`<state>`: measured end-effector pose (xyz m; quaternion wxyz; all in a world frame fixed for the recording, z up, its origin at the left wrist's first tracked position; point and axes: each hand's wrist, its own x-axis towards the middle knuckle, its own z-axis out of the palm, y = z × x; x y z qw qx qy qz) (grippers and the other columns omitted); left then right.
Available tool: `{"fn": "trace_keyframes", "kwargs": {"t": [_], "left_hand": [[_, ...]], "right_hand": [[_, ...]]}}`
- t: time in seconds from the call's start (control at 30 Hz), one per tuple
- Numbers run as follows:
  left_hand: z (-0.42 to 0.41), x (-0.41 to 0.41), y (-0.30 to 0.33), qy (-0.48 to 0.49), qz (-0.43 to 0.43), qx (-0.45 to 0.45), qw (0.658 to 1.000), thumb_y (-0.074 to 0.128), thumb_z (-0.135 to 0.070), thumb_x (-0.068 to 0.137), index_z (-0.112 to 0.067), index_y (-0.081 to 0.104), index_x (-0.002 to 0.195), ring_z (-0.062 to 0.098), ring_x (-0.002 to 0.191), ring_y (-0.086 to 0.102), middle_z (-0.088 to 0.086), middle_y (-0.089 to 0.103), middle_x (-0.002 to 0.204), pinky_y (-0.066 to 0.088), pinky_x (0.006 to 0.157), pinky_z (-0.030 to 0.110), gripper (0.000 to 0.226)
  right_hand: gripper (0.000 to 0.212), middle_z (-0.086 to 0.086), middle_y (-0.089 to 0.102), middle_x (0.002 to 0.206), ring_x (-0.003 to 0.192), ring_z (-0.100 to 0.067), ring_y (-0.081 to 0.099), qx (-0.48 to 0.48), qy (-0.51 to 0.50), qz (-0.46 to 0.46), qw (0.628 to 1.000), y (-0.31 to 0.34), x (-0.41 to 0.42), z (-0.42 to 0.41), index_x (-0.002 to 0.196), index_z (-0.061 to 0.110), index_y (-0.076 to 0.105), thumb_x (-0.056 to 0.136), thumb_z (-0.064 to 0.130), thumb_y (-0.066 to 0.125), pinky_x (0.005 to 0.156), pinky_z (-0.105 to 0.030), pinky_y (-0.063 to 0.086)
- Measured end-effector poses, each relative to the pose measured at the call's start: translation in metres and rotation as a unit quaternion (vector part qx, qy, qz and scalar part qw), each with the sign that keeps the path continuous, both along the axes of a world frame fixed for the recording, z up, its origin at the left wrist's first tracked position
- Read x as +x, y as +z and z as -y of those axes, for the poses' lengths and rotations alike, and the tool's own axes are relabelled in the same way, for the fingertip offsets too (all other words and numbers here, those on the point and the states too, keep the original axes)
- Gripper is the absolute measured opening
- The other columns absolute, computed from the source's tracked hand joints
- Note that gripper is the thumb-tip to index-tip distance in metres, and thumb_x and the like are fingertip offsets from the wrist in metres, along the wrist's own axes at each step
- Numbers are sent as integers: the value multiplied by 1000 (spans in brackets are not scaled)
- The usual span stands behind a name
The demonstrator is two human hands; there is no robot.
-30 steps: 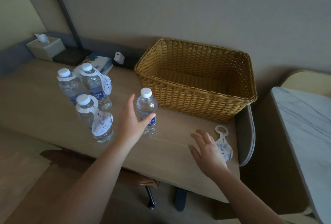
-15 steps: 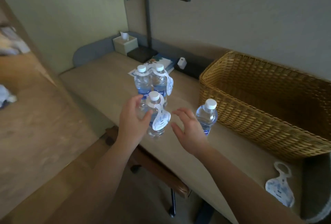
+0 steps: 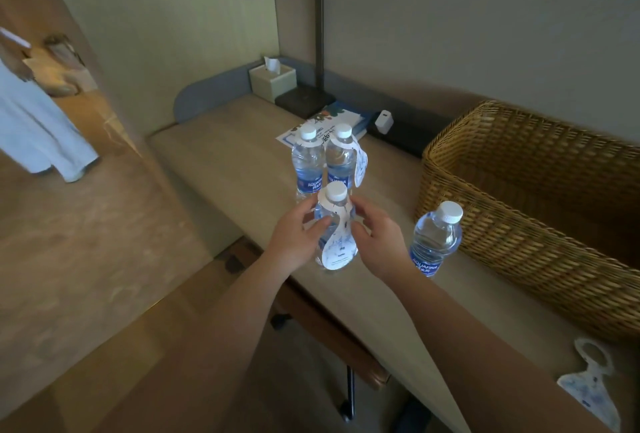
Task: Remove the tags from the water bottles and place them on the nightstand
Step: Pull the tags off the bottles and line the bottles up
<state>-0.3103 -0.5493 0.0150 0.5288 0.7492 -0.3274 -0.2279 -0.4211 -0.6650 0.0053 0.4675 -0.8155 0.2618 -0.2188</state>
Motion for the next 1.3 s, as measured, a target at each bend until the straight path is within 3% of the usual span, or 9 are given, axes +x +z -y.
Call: {"fn": "trace_keyframes", "kwargs": {"t": [0.2,0.33,0.43,0.57,0.7,0.77,0.9,1.17,1.3], "left_hand": [[-6,-5,-4,-35,9,3,999,60,-27,94,-36,54,132,8,124,52,-16,61,128,46,97,28,40],[-7,-13,-2,-42,13,-9,999,61,-22,94,-40,51,129,5,120,53,-19,59,127,41,81,4,41],[-7,-16,-4,-40,14,-8,999,60,-22,94,-33,51,135,4,120,53,-16,59,130,39,78,1,43],[-7,-17,-6,-40,3,-10,999,61,-22,93,-30,52,135,6,121,54,-12,59,131,44,86,13,43],[-6,-18,-8,-32,6,-6,999,63,-25,92,-28,51,137,4,120,54,-11,60,131,47,89,22,47],[-6,-18,-8,-32,10,-3,999,64,-27,92,-28,50,138,3,118,55,-12,60,130,47,85,18,49],[-5,-17,-9,-35,22,8,999,64,-28,92,-28,49,139,-2,115,55,-13,61,130,43,71,6,50],[-1,-23,-13,-43,23,10,999,64,-30,91,-31,50,138,-1,117,55,-15,59,132,39,79,8,50],[3,-30,-14,-54,20,9,998,64,-29,91,-35,50,137,-1,116,53,-16,57,130,37,77,8,48]], "right_hand": [[45,9,57,130,120,-5,50,44,15,20,999,-5,-20,-2,135,26,50,91,17,54,100,-30,43],[50,10,57,128,116,-6,54,174,-23,-2,985,-17,-33,-3,133,24,49,87,34,65,97,-32,47],[41,11,66,106,96,-6,62,214,-52,-50,974,-25,-42,-5,114,28,57,79,47,70,74,-23,48],[10,3,70,79,71,-9,61,240,-59,21,969,-25,-53,-5,85,16,66,86,26,68,67,-25,47],[7,5,71,76,69,-4,63,249,-32,104,962,-8,-61,-5,82,11,65,89,12,63,61,-17,49],[7,6,70,74,67,-3,63,244,-29,131,960,2,-60,-4,82,9,64,89,8,62,59,-15,48],[8,1,69,77,72,-11,63,244,-30,162,956,18,-57,-3,82,10,63,89,7,61,65,-21,53],[6,-2,67,73,60,-4,58,225,-86,183,953,34,-62,-2,83,10,62,90,11,62,54,-16,47],[11,-8,70,82,75,-20,60,237,-113,183,948,32,-85,1,78,19,66,88,17,65,67,-33,49]]}}
